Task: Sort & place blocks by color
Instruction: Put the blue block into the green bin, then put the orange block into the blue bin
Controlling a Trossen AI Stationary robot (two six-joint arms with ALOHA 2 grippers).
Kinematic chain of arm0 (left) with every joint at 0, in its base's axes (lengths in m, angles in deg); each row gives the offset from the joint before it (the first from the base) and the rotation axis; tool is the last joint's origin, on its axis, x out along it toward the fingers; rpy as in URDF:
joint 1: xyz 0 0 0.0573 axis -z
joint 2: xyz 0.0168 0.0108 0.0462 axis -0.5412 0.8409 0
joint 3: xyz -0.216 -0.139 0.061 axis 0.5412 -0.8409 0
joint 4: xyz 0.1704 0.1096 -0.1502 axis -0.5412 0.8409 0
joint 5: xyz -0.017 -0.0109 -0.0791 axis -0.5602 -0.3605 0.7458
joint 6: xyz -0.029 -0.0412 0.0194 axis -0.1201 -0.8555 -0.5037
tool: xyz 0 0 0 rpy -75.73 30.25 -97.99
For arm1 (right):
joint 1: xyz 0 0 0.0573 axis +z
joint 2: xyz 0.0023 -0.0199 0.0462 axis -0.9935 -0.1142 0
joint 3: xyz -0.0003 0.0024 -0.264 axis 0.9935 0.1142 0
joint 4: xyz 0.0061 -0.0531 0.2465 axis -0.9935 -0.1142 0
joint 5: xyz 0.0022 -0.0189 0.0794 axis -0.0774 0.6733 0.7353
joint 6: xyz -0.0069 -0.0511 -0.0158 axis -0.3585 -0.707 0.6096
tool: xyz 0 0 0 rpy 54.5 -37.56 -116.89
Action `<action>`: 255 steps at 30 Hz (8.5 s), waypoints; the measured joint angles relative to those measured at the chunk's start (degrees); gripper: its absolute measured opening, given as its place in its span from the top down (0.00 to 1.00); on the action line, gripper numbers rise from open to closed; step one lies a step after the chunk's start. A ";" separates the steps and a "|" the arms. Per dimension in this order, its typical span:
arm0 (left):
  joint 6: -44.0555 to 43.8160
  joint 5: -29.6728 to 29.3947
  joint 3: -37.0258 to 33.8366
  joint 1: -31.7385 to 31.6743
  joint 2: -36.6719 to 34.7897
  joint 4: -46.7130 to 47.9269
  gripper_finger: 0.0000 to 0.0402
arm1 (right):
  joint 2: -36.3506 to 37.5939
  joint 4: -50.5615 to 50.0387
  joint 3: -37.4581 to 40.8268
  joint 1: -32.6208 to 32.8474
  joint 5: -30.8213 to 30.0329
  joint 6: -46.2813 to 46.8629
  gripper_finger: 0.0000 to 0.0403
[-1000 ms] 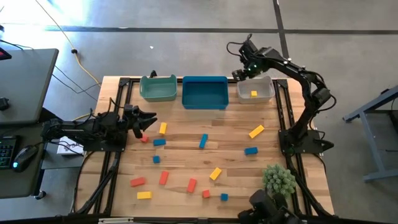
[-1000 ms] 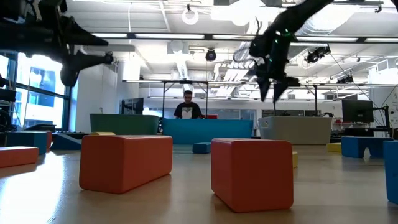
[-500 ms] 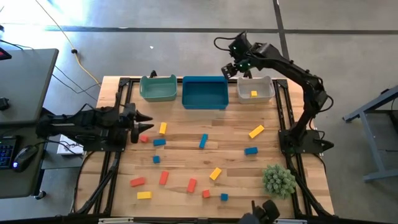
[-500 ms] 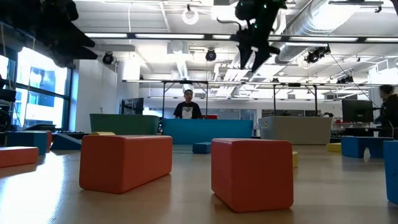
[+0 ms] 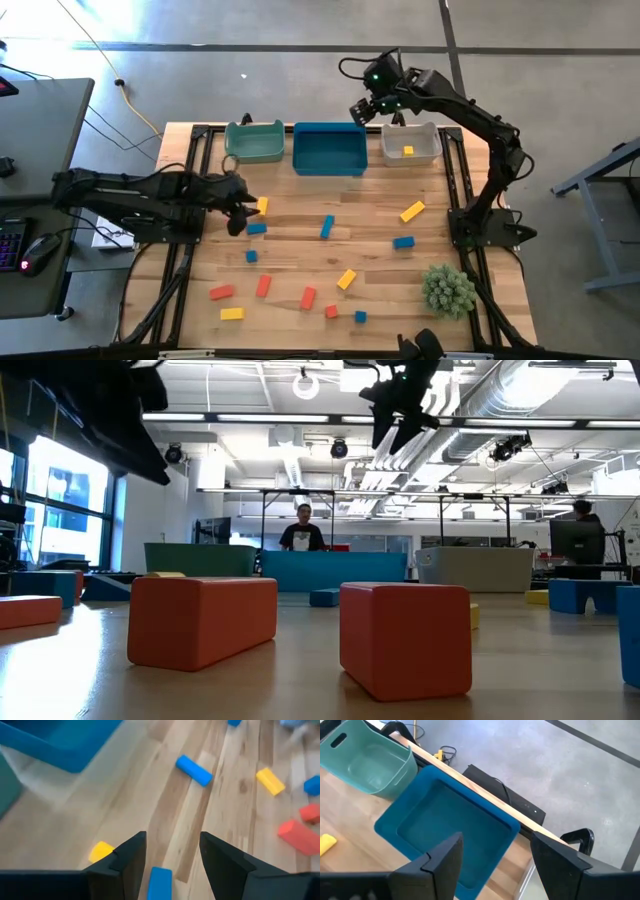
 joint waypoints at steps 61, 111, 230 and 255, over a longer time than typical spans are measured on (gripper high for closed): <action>3.22 10.15 14.47 -2.70 47.34 19.55 0.57 | 0.00 -3.29 0.23 -0.22 0.26 -3.44 0.45; 4.67 9.80 14.55 -19.08 17.96 3.61 0.74 | -0.02 -3.15 0.23 -0.20 11.24 -5.79 0.45; -30.07 1.63 14.64 -4.67 16.79 6.78 0.50 | -16.86 1.10 0.29 54.44 19.54 -16.55 0.38; -27.88 1.04 14.62 -0.98 16.81 8.61 0.50 | -30.03 9.99 0.23 61.99 17.88 -6.31 0.38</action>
